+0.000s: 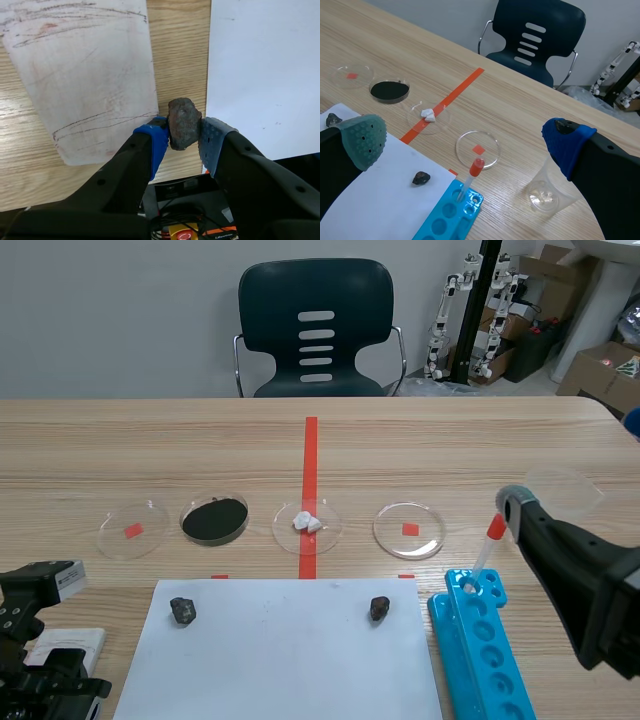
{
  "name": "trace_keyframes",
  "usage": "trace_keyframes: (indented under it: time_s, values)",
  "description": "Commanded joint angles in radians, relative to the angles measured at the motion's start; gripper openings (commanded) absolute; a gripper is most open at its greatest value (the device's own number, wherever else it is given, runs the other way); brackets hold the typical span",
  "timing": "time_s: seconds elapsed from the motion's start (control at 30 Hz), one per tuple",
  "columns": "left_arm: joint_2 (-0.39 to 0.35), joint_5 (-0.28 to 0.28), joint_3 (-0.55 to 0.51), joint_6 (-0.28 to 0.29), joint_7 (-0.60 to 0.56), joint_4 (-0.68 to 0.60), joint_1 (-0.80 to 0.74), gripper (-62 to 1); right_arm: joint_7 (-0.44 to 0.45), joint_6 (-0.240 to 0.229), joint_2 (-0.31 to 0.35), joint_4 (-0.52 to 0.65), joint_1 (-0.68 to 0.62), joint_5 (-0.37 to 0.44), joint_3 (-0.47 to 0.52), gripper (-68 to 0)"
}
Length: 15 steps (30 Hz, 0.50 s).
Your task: Rub the mineral on the streak plate below the first streak
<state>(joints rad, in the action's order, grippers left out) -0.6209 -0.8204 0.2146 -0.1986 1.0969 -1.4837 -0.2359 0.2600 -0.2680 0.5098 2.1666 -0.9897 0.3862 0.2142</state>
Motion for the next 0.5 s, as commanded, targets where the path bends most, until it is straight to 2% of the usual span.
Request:
trace_keyframes:
  time_s: [0.0, 0.2, 0.37, 0.47]
  values:
    - [-0.012, 0.069, -0.005, -0.045, 0.029, -0.007, 0.001, -49.6, 0.014, 0.006, 0.002, 0.019, 0.009, 0.008, 0.005, 0.4]
    - [-0.012, 0.201, -0.005, -0.131, 0.078, -0.007, 0.001, -49.6, 0.014, 0.006, 0.002, 0.019, 0.009, 0.008, 0.005, 0.4]
    - [-0.012, 0.28, -0.006, -0.183, 0.107, -0.007, 0.001, -49.6, 0.014, 0.006, 0.002, 0.019, 0.009, 0.008, 0.005, 0.4]
    - [-0.012, 0.31, -0.006, -0.187, 0.115, -0.007, 0.001, -49.6, 0.014, 0.006, 0.002, 0.019, 0.009, 0.008, 0.005, 0.4]
